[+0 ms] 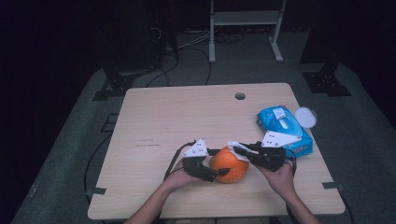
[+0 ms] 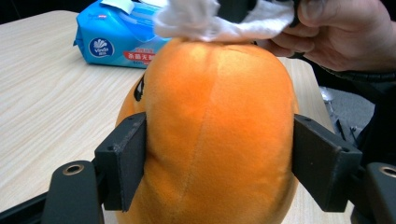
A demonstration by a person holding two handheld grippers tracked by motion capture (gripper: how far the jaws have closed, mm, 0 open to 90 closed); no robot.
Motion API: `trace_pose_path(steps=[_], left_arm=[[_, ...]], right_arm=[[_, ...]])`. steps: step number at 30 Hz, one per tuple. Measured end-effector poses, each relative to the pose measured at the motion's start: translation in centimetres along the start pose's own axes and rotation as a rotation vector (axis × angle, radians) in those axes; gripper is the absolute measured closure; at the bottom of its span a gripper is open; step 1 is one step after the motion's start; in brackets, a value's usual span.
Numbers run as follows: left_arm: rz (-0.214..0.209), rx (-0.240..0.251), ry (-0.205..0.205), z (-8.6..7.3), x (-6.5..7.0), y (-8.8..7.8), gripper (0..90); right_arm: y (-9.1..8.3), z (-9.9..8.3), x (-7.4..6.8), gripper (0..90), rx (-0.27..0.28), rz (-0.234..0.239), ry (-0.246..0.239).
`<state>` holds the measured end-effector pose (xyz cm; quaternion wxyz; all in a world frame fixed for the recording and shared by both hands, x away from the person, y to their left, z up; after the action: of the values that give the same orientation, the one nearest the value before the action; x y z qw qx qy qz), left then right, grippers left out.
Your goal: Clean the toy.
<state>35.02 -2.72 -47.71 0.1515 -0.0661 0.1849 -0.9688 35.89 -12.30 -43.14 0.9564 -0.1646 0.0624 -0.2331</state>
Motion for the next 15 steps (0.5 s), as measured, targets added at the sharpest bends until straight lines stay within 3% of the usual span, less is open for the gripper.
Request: trace_pose_path(steps=[4,7,10,11,15], left_arm=[[0.013,-0.001,-0.005,0.1,-0.1,0.1,24.9],[0.013,0.004,0.006,0.2,0.3,0.4,26.0],[0.009,-0.009,0.042,0.2,0.7,0.5,26.4],[0.005,-0.015,0.066,0.2,1.2,0.6,26.4],[-0.003,-0.02,0.09,0.1,1.6,0.7,26.6]], right_arm=[[-0.7,-0.4,-0.7,79.7,0.001,0.007,0.012],[0.0,0.3,-3.0,79.8,-0.009,0.043,-0.049],[1.1,0.6,-3.8,79.9,-0.03,0.057,-0.084],[1.7,0.8,-3.9,80.0,-0.035,0.059,-0.084],[2.3,1.3,-2.8,80.0,-0.031,0.045,-0.066]])
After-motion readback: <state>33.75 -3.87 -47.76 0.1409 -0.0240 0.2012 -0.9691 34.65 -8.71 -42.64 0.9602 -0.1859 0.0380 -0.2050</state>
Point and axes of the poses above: each handheld gripper's, and its own axes: y roughly forward along the jaws, z roughly out of its top, x roughly to its right, the point moved 10 cm from there along y, roughly forward along the jaws, and after that the axes turned 3 degrees about z, right-handed, at the moved point
